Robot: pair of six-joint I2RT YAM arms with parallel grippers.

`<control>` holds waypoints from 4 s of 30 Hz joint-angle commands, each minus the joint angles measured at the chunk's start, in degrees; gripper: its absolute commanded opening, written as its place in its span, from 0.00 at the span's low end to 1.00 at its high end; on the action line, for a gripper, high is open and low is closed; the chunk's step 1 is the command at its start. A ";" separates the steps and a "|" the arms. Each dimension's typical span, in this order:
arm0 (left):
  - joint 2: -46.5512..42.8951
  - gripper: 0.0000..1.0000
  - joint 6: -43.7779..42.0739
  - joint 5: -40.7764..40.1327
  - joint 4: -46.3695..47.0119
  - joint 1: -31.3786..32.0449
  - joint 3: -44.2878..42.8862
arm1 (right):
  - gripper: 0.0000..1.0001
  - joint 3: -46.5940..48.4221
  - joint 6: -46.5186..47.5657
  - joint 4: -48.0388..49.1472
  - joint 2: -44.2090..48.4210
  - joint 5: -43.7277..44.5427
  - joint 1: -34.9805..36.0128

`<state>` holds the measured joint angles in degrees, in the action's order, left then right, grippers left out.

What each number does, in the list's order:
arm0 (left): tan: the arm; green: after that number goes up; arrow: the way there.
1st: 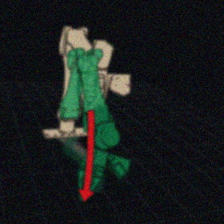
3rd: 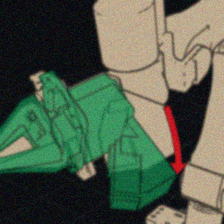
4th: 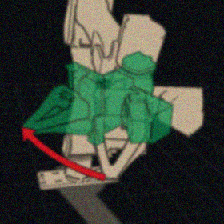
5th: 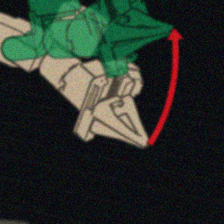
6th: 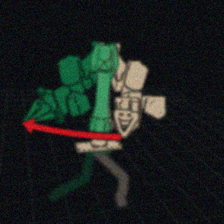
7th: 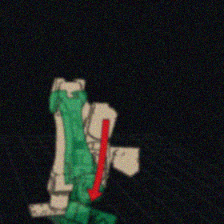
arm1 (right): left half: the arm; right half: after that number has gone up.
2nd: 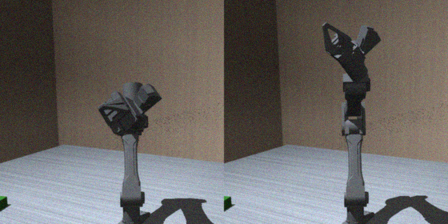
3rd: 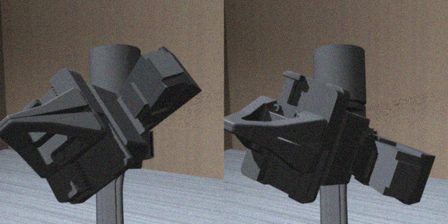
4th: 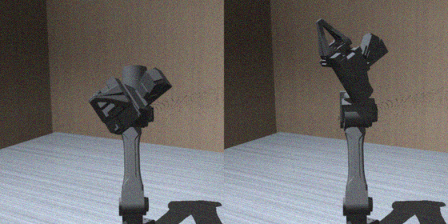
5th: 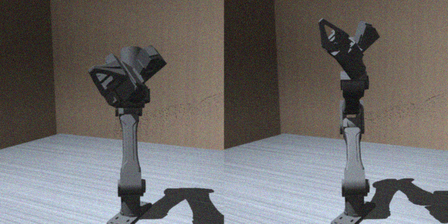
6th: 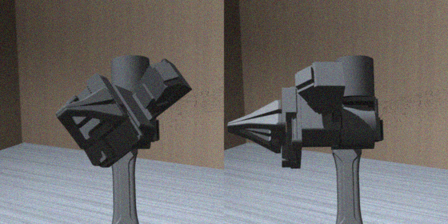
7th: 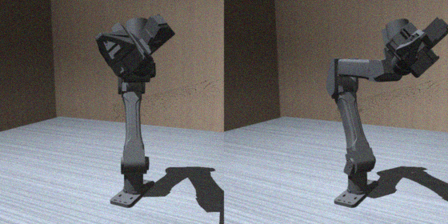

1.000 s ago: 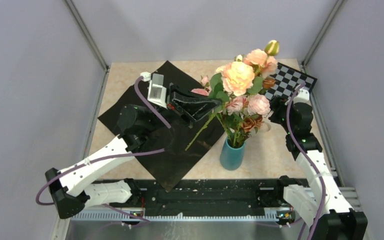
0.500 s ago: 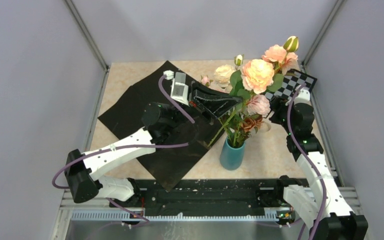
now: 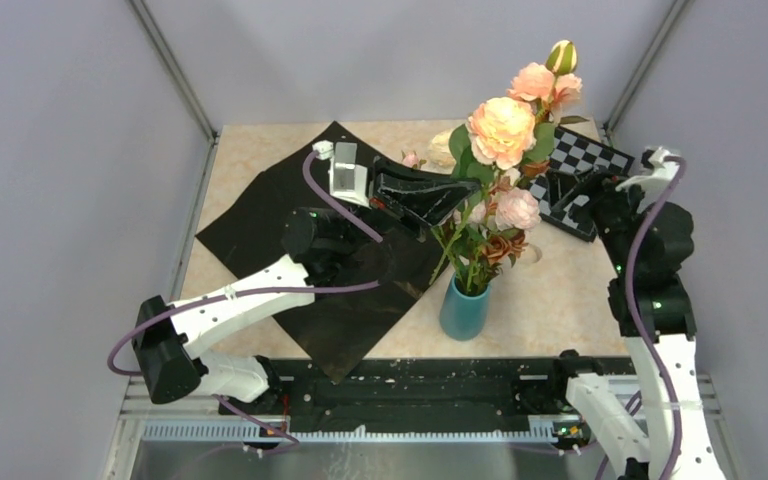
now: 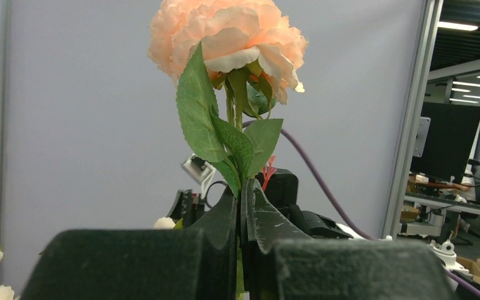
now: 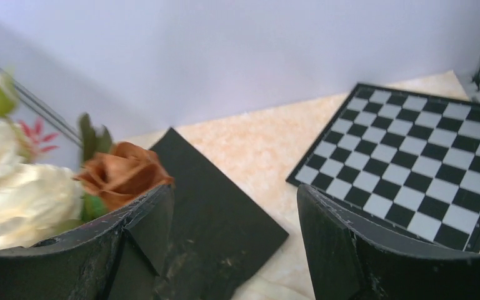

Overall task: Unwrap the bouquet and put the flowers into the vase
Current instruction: Pick up the fake flower from the wrapping paper, then insert the fake flower into the vase.

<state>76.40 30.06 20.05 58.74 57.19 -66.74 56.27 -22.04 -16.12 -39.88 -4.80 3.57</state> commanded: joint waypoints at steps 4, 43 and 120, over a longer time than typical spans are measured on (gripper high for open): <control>0.53 0.00 1.50 -2.71 7.70 0.36 -0.62 | 0.75 8.90 -1.25 -2.41 3.31 -3.04 -0.56; 3.52 0.00 10.67 -4.21 13.51 0.29 -1.18 | 0.73 16.01 -34.82 41.73 -12.69 -54.14 5.38; -16.64 0.99 -7.94 10.83 -41.80 -7.84 1.92 | 0.00 7.34 -5.50 28.16 -10.89 -64.51 13.48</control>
<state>62.04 24.05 29.04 21.17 50.17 -62.87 64.12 -30.55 13.19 -51.81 -68.47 16.71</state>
